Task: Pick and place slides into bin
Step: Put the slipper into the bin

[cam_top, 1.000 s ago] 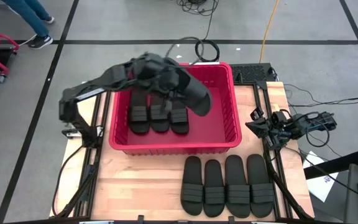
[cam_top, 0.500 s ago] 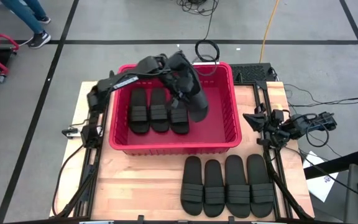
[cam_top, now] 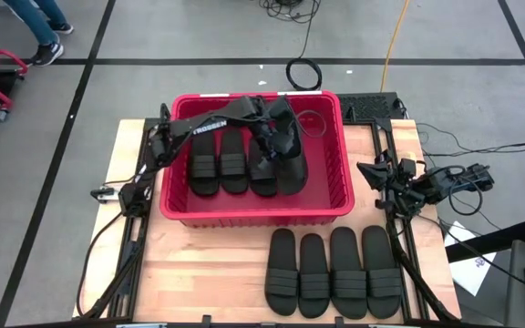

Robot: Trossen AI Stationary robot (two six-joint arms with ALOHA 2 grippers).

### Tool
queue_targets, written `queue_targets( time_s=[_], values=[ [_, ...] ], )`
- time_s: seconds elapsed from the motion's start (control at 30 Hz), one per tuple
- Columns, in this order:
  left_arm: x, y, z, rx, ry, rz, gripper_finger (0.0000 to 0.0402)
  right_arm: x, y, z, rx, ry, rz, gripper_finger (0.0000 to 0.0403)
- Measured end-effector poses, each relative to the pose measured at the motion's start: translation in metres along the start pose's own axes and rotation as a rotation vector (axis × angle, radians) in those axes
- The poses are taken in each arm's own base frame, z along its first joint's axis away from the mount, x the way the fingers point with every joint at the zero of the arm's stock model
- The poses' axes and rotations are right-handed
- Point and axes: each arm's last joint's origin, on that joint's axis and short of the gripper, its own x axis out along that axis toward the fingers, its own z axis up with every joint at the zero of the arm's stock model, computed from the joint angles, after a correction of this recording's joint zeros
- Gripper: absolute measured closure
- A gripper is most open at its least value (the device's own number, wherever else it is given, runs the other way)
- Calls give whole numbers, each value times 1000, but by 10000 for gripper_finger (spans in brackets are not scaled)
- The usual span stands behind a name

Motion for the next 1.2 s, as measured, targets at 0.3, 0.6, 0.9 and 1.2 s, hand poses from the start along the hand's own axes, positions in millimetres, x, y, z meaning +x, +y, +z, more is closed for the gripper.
queue_targets(
  time_s=[0.3,0.6,0.9,1.2],
  values=[
    [39,17,-14,48,18,-24,401,0,-1,-1,-5,8,-24,403],
    [61,29,-33,27,62,-38,401,0,-1,-1,19,10,-27,403],
    [74,35,-38,43,129,27,401,0,-1,-1,19,10,-28,403],
    [76,34,-38,58,191,57,401,0,-1,-1,19,10,-27,403]
  ],
)
